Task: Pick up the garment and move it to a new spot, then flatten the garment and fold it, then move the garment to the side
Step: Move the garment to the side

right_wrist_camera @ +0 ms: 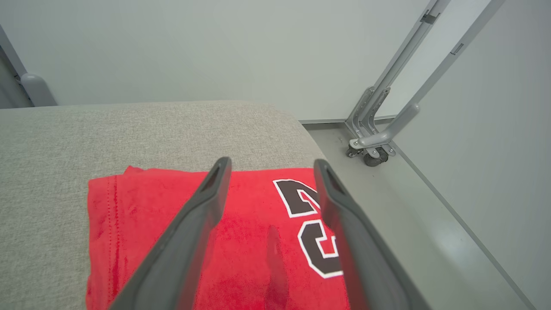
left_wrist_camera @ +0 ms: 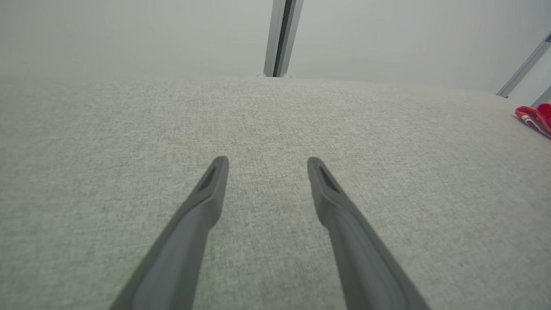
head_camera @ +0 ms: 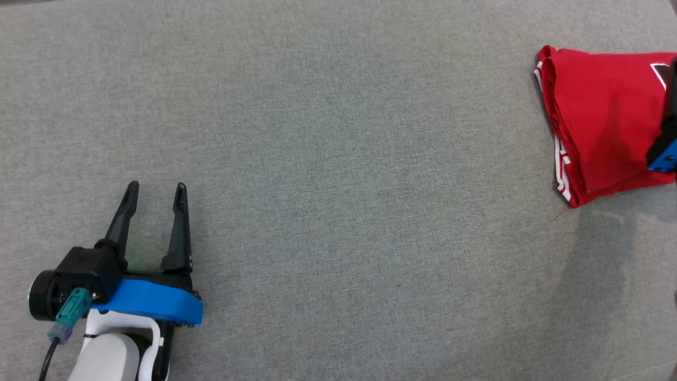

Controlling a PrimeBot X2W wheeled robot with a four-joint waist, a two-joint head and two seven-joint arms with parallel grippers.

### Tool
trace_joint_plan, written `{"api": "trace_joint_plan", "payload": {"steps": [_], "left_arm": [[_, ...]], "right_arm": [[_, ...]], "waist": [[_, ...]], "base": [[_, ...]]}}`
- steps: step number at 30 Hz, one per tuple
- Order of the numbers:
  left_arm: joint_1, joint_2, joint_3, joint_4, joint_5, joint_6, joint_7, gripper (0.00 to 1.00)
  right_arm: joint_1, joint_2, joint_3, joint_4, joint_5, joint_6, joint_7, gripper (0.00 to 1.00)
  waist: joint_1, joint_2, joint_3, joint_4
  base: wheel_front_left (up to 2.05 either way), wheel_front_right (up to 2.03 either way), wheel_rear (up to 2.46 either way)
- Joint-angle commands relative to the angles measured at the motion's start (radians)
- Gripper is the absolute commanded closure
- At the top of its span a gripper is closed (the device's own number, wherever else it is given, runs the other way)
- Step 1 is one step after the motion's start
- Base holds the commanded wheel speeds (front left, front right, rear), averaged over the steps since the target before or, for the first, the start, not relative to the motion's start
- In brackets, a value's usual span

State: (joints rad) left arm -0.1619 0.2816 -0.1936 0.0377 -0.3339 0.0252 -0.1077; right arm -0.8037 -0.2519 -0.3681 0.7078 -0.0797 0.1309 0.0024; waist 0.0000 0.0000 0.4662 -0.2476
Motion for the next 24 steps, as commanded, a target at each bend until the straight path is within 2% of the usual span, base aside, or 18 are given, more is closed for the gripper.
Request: {"api": "trace_joint_plan", "payload": {"steps": [1, 14, 20, 24], "left_arm": [[-0.007, -0.001, 0.001, 0.006, -0.002, 0.0, -0.008, 0.0], [0.025, -0.067, 0.003, 0.154, -0.064, -0.013, -0.102, 0.0], [0.071, -0.095, 0.008, 0.23, -0.09, -0.023, -0.135, 0.0], [0.112, -0.119, 0.013, 0.26, -0.096, -0.019, -0.15, 0.0]], "right_arm": [[-0.005, 0.006, 0.012, 0.004, -0.004, 0.0, -0.012, 0.0], [0.101, 0.075, 0.234, -0.015, 0.073, 0.0, -0.092, 0.0], [0.267, 0.135, 0.265, -0.07, 0.103, 0.0, -0.142, 0.0], [0.394, 0.171, 0.251, -0.125, 0.081, 0.0, -0.176, 0.0]], "waist": [[0.0, 0.0, -0.009, 0.0], [0.0, 0.0, -0.201, 0.07], [0.0, 0.0, -0.306, 0.117], [0.0, 0.0, -0.359, 0.139]], "base": [[0.0, 0.0, 0.0], [0.0, 0.0, 0.0], [0.0, 0.0, 0.0], [0.0, 0.0, 0.0]]}}
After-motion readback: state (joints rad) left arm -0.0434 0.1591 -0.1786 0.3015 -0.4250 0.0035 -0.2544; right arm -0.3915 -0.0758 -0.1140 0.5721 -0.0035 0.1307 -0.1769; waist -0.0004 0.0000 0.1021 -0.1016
